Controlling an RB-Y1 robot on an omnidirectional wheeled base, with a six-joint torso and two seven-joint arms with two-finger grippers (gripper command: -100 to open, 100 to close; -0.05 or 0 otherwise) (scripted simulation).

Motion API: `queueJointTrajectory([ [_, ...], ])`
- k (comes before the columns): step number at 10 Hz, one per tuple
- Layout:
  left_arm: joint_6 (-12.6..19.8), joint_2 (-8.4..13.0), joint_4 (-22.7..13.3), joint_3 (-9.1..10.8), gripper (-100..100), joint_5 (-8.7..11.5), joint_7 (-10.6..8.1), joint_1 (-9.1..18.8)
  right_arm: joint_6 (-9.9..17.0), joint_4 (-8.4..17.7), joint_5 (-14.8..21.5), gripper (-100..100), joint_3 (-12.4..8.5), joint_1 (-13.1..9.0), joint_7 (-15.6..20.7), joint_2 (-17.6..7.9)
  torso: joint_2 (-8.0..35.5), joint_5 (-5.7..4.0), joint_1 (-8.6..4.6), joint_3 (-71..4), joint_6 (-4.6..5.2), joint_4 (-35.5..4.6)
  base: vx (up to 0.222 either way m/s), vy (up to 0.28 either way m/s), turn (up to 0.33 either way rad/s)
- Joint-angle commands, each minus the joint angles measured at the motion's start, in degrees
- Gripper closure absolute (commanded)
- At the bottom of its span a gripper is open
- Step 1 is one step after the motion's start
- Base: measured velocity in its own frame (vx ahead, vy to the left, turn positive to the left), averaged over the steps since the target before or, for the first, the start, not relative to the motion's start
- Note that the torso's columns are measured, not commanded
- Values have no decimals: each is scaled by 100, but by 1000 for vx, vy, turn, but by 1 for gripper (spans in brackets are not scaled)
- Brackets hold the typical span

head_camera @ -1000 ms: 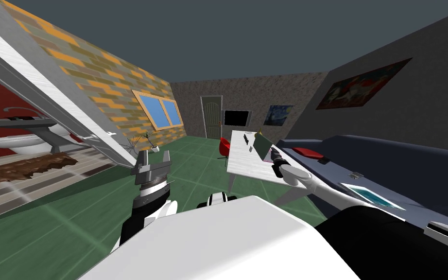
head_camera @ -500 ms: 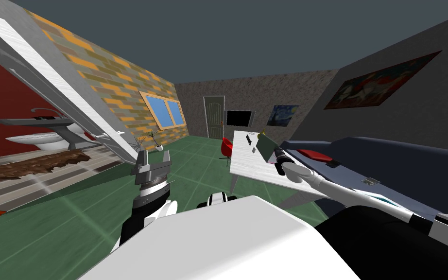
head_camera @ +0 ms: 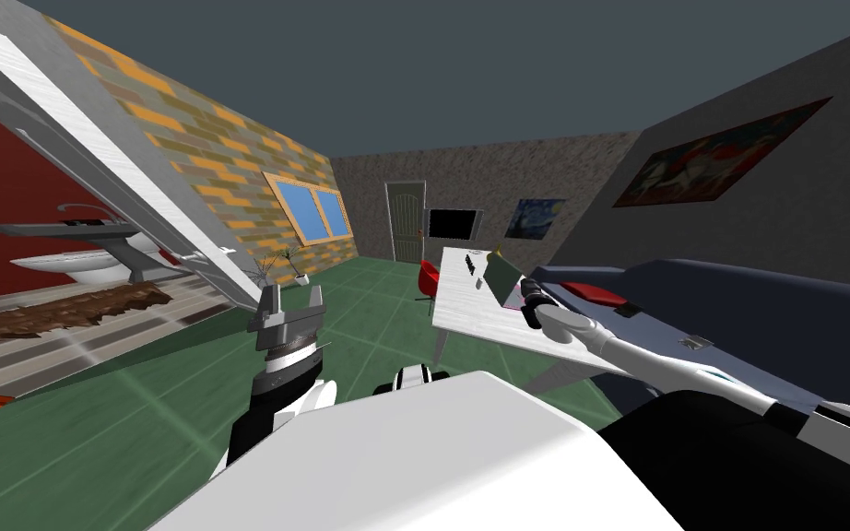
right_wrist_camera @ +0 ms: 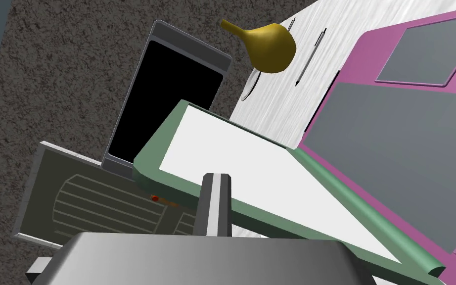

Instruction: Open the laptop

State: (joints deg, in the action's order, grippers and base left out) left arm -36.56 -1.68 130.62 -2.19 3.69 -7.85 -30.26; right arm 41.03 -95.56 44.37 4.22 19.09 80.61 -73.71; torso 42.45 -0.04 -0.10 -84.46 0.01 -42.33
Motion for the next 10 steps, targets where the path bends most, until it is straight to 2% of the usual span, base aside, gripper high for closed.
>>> queueJointTrajectory([
  [1, 0, 0, 0, 0, 0, 0, 0, 0, -290, 167, -276, 100, -100, -120, -305, 47, -9, 5, 12, -5, -1, 2, -58, -66, -3],
  [5, 0, 0, 0, 0, 0, 0, 0, 0, -708, 419, -690, 100, -245, -311, -739, 118, -18, 4, 9, -12, -1, 6, -52, -63, 1],
  [6, 0, 0, 0, 0, 0, 0, 0, 0, -635, 373, -623, 100, -237, -261, -666, 97, -15, 4, 12, -9, -1, 4, -23, -25, 1],
  [7, 0, -1, 0, -1, 0, 0, 0, -1, -569, 281, -555, -100, -213, -198, -525, -27, -22, 7, 22, -14, -2, 6, 11, 16, 27],
  [10, 0, -1, 1, -1, 0, 0, 0, -1, -424, 129, -425, -100, -165, -87, -256, -227, -27, 7, 20, -18, -2, 9, 38, 36, 26],
])
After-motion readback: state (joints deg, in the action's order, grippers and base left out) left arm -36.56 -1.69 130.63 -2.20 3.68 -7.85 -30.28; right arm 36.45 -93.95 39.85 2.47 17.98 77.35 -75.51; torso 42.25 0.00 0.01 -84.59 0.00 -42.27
